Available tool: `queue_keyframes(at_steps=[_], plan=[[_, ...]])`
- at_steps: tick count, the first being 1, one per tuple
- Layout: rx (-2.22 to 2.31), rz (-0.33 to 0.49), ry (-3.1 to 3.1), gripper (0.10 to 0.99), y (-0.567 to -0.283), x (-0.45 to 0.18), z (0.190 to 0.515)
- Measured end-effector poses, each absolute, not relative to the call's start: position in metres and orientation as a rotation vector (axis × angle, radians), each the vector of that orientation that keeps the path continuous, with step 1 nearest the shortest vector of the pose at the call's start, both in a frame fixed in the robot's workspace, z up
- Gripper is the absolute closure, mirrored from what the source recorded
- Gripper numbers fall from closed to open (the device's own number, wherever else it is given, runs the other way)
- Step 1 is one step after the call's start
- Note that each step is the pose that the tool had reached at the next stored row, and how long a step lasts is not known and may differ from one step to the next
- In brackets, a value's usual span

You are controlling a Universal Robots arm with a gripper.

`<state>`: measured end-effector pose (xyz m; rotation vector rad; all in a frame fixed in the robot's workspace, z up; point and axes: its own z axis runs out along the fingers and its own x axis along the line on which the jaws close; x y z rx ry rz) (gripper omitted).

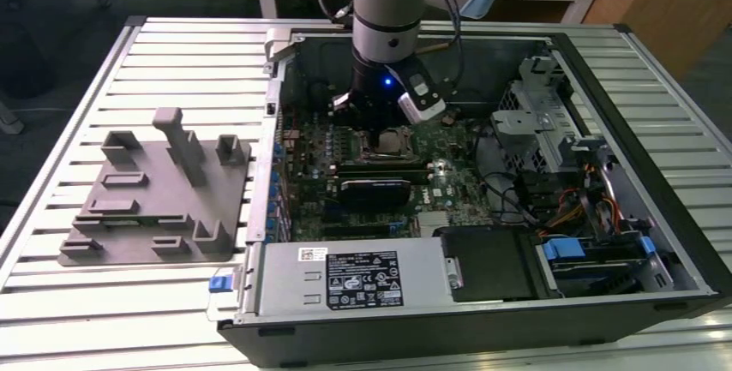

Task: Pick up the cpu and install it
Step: 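Close the cpu cover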

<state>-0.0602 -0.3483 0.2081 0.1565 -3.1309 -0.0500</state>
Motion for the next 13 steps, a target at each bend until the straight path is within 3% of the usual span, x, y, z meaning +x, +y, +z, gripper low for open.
queue_keyframes(at_steps=[13], plan=[[-0.034,-0.051,-3.137,0.980,-0.3477,-0.0659,0.2039]])
